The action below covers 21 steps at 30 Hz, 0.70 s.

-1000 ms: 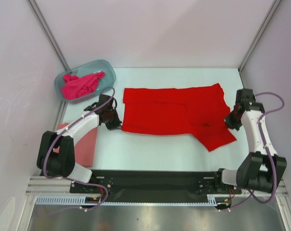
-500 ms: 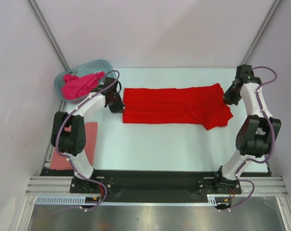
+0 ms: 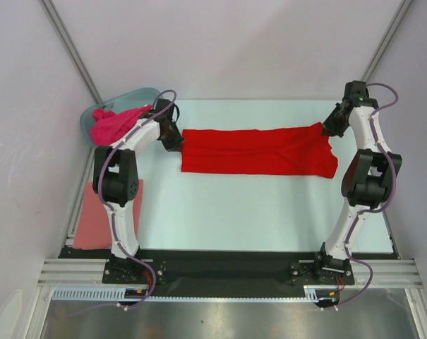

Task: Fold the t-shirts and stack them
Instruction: Fold the tshirt

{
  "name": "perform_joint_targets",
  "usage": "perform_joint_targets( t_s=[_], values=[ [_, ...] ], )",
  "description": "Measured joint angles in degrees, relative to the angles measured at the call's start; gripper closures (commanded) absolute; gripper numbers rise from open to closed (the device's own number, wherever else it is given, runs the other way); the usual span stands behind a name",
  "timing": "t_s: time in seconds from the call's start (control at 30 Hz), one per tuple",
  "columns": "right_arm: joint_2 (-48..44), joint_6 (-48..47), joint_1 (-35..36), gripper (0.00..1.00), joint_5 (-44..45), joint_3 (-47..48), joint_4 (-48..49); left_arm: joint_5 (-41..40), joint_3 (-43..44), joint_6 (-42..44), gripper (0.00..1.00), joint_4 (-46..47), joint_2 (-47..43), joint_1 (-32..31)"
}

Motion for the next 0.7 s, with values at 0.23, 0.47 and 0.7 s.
perform_joint_targets(
  t_s=[0.23, 0.47, 0.7],
  values=[
    [5.2, 0.0, 0.3, 1.0, -2.1, 5.4, -0.1, 0.8, 2.7, -0.1, 1.0, -1.0, 3.8, 0.0],
    [8.3, 0.0, 0.4, 1.0, -3.3, 7.6, -0.2, 0.8, 4.7, -0.6, 1.0, -1.4, 6.0, 0.1],
    [10.1, 0.0, 0.5, 0.99, -5.0, 9.4, 0.0, 0.2, 4.7, -1.0, 1.0, -1.6, 6.1, 1.0]
  ],
)
